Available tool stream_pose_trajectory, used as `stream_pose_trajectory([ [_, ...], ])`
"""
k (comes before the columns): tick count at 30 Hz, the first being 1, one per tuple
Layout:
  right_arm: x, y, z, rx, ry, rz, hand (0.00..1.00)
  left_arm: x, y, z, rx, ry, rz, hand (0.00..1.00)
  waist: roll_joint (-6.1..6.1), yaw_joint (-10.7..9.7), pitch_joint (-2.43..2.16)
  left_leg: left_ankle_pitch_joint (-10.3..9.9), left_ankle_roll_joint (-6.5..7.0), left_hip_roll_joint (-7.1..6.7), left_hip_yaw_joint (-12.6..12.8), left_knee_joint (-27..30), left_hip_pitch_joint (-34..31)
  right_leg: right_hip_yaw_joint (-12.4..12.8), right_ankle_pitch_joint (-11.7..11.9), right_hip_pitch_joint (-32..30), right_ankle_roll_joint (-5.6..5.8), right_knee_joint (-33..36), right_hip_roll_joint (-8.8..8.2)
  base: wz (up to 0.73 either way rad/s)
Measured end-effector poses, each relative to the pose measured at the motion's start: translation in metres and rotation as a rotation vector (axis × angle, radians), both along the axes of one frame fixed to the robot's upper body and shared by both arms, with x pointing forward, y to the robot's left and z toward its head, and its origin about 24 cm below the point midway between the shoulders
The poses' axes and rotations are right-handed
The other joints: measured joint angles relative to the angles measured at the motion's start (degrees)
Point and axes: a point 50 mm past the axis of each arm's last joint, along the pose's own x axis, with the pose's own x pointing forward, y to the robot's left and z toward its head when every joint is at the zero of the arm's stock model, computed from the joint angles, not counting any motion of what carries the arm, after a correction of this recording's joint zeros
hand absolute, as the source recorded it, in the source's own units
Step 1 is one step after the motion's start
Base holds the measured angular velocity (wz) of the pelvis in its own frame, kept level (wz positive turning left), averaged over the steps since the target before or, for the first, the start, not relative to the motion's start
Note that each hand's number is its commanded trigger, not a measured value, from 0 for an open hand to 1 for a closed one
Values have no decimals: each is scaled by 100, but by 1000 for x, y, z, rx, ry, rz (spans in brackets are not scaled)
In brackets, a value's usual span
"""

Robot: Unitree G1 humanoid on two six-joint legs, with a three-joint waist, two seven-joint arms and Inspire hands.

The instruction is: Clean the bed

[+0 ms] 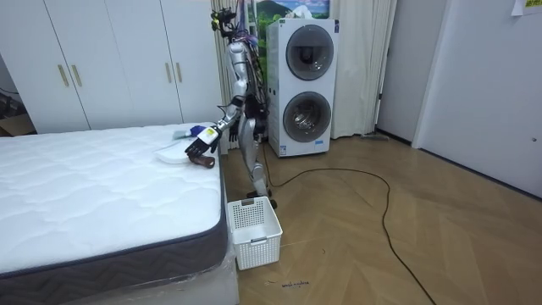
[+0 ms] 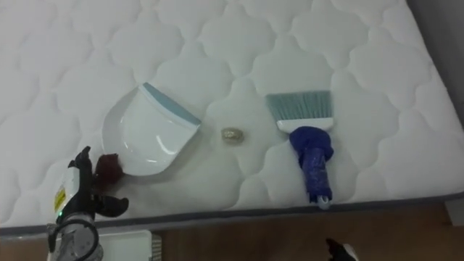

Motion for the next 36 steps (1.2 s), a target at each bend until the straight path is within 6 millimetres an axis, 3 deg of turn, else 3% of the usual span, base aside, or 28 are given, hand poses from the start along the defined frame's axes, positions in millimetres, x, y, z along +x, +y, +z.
stream_pose_trajectory([
  [6, -2, -2, 0, 0, 0, -12, 0, 10, -2, 12, 4, -88, -6, 0, -10, -12, 7, 8, 37, -23, 13, 273, -287, -35, -31, -184, -28, 100, -50, 1],
  [9, -3, -2, 0, 8, -1, -29, 0, 11, -2, 13, 6, -97, -1, 0, -85, -11, 54, -44, 120, -46, 105, 420, -323, -17, -237, -260, -36, 307, -130, 2],
  [24, -7, -1, -2, 48, 11, -48, 0, 1, 6, -1, -52, -6, 78, 0, -133, -31, 38, -59, 140, 14, 289, 700, -587, 45, -240, -646, -92, 755, -185, -2],
  [29, 4, -1, 1, 39, -9, -22, 0, 24, 7, 8, -85, -11, 103, 0, -128, -54, 39, -85, 163, 49, 337, 922, -911, 76, -260, -966, -121, 1013, -203, -1],
  [36, 7, 2, 2, 25, -8, 13, 0, 31, 19, 15, -159, -47, 212, 0, -109, -193, 51, -145, 143, 135, 399, 1158, -1112, 121, -282, -1182, -178, 1207, -173, -6],
])
